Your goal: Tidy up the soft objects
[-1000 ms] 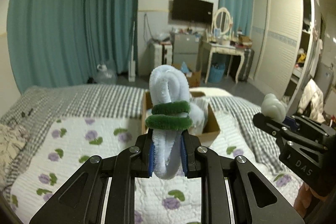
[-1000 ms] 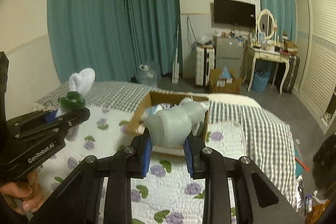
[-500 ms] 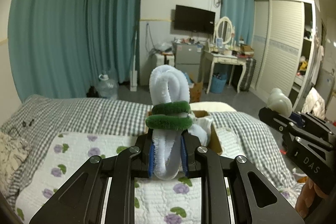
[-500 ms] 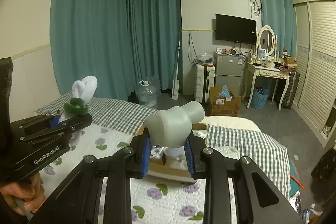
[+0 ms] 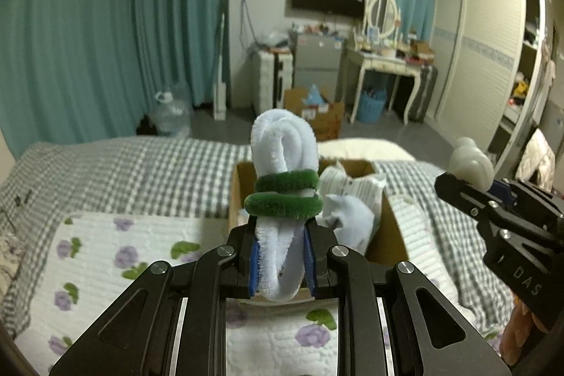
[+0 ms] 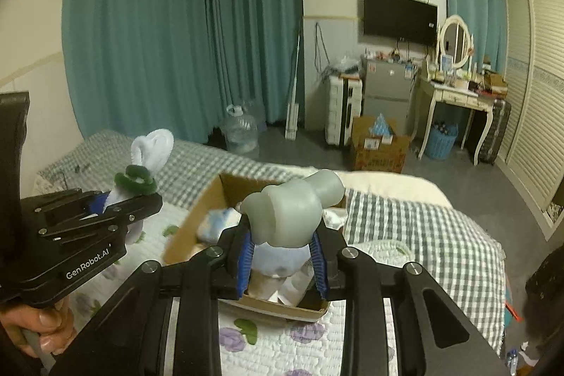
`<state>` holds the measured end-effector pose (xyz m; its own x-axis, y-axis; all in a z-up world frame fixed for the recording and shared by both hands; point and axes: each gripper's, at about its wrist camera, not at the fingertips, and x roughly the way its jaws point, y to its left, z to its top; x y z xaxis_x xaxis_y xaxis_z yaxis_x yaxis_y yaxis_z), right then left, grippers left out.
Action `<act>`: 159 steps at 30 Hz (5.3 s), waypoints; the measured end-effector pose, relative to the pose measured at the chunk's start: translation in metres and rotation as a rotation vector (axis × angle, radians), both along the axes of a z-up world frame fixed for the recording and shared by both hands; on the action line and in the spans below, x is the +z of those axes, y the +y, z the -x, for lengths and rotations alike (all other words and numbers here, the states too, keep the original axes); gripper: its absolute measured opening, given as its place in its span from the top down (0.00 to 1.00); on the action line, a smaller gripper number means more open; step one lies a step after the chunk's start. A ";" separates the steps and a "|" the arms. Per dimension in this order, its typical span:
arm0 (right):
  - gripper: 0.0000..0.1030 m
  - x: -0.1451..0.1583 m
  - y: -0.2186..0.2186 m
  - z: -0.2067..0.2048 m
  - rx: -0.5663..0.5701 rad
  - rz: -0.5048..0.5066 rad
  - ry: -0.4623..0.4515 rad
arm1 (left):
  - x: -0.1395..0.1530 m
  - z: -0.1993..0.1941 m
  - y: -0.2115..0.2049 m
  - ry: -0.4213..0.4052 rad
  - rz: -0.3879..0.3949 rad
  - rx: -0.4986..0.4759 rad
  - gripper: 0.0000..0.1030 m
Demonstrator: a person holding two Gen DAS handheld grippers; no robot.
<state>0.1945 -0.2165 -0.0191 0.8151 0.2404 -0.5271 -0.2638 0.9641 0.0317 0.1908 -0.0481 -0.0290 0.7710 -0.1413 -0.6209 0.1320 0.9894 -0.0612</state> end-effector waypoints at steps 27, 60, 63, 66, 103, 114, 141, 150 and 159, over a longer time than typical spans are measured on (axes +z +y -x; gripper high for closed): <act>0.46 -0.099 -0.005 -0.065 -0.019 0.081 0.174 | -0.074 -0.065 -0.010 0.197 0.017 0.021 0.44; 0.00 0.072 -0.008 0.143 -0.149 -0.008 -0.184 | 0.085 0.114 0.029 -0.206 -0.075 0.135 0.00; 0.00 0.073 -0.005 0.162 -0.147 -0.011 -0.185 | 0.084 0.131 0.033 -0.212 -0.073 0.138 0.00; 0.00 0.072 -0.004 0.178 -0.146 -0.010 -0.188 | 0.081 0.141 0.034 -0.213 -0.075 0.145 0.00; 0.00 0.043 0.006 0.191 -0.153 0.010 -0.119 | 0.054 0.167 0.030 -0.174 -0.107 0.131 0.00; 0.00 0.041 0.003 0.191 -0.154 0.010 -0.113 | 0.051 0.167 0.029 -0.166 -0.111 0.142 0.00; 0.00 0.037 -0.001 0.191 -0.172 0.012 -0.088 | 0.042 0.168 0.024 -0.145 -0.103 0.143 0.00; 0.00 0.038 -0.002 0.190 -0.179 0.009 -0.084 | 0.042 0.169 0.023 -0.151 -0.097 0.142 0.00; 0.00 0.038 -0.003 0.189 -0.180 0.009 -0.081 | 0.045 0.172 0.023 -0.145 -0.082 0.147 0.00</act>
